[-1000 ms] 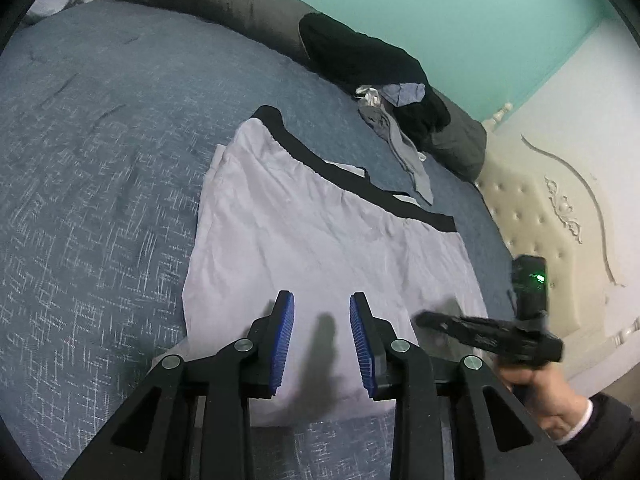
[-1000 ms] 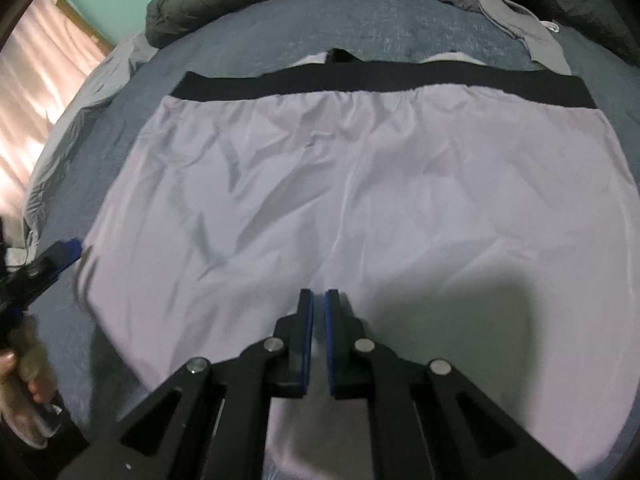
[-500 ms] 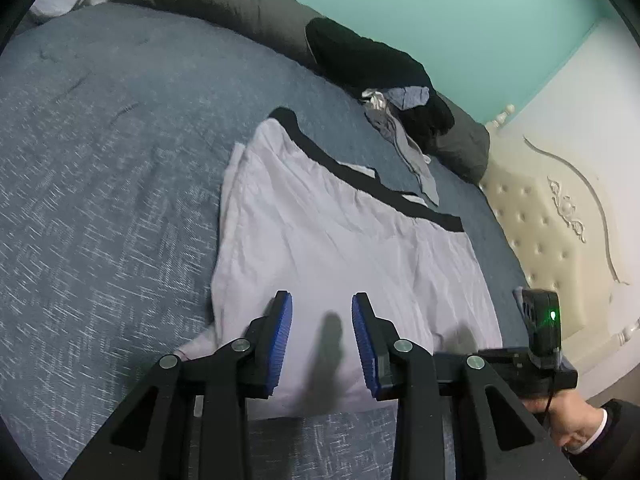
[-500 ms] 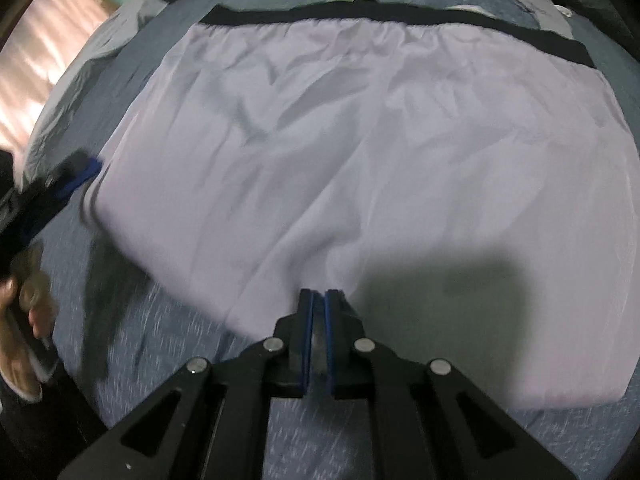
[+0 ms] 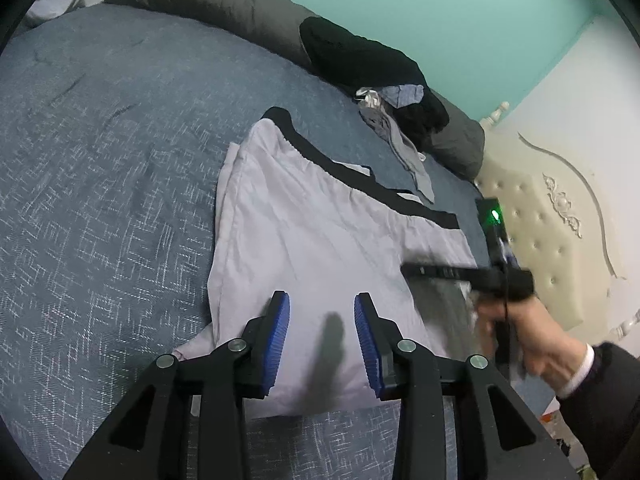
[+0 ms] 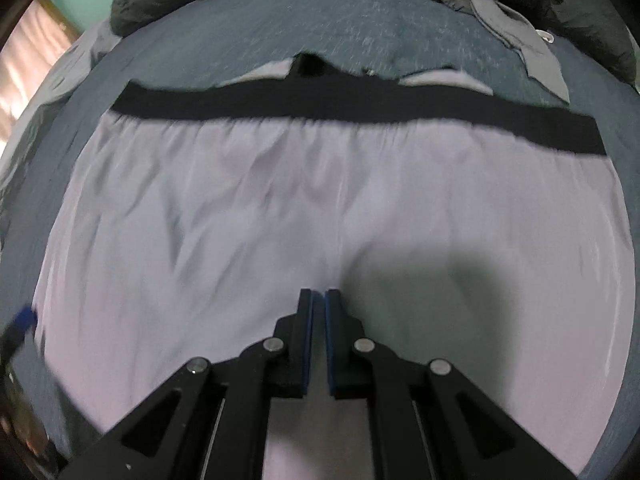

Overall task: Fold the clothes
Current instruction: 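Move both grippers back over the folded grey jacket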

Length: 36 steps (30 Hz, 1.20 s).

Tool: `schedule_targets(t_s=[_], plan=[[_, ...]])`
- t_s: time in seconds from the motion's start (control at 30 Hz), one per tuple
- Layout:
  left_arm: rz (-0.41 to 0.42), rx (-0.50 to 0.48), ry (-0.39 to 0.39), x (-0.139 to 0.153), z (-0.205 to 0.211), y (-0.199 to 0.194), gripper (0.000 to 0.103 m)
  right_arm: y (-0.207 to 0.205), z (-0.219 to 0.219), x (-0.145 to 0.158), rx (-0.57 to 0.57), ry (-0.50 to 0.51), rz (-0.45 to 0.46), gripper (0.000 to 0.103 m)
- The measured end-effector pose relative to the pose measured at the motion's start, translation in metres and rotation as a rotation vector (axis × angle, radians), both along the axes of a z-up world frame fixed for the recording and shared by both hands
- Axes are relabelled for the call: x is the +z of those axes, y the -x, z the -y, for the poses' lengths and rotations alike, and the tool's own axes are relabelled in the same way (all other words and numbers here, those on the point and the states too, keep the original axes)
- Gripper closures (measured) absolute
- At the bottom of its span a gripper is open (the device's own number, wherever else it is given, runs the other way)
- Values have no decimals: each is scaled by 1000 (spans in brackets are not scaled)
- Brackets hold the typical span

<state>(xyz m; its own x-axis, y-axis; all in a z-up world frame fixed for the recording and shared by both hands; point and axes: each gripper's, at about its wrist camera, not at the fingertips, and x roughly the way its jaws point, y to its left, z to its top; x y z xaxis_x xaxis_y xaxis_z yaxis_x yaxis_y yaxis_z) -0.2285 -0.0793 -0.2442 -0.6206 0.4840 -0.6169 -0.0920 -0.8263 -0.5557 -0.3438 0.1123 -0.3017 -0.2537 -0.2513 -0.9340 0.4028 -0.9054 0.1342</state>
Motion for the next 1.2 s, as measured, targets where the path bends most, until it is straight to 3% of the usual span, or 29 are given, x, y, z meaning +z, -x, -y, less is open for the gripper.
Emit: schedule_targets(t_s=[0.47,0.67,0.9,1.2], plan=[[10,-1,-8,-4,9,3,66,94,34,-9,-88,15,-13,100],[13,0,-13,-5,11,2,66,106,42,-8,-104,44,-22,100],[25,-1,-14,-8,8,1,64,124,33,18,-83,80,-61,99],[29,-4,-16,-11,11,5,63,154,29,8,-107,43,-60,100]])
